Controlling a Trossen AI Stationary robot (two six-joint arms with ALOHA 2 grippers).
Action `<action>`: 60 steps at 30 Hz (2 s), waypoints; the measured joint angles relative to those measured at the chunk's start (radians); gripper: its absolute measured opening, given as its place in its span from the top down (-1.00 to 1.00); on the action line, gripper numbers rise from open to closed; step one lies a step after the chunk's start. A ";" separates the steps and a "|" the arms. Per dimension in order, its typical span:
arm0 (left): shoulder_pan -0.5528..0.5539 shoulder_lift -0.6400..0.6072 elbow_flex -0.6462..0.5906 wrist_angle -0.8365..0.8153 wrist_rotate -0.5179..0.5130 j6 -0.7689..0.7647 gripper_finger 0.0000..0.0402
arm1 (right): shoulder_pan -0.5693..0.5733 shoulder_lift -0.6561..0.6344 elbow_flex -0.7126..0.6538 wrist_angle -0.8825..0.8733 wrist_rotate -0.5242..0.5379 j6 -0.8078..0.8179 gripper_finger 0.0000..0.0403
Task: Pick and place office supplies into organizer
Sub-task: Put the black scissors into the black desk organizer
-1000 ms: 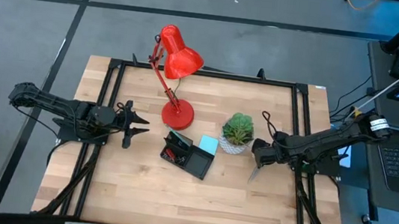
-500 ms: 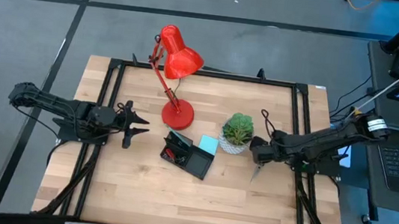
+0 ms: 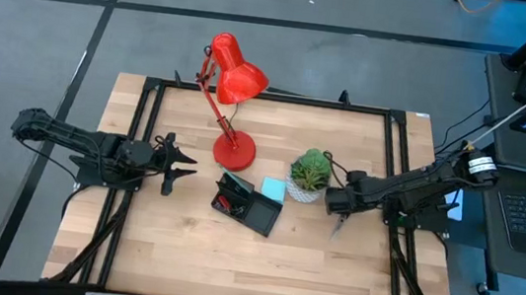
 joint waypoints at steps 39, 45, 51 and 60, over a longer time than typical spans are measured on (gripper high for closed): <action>0.000 0.000 0.000 0.001 0.004 -0.053 0.35 | 0.064 0.001 0.057 0.068 -0.093 -0.185 0.63; 0.000 0.000 0.000 0.002 0.004 -0.055 0.35 | 0.146 0.000 0.123 0.059 -0.062 -0.187 0.63; 0.000 0.000 0.000 0.006 0.004 -0.055 0.35 | 0.212 -0.002 0.237 0.149 0.035 -0.217 0.63; 0.000 0.000 0.000 0.006 0.004 -0.055 0.35 | 0.215 0.003 0.412 0.593 0.362 -0.749 0.62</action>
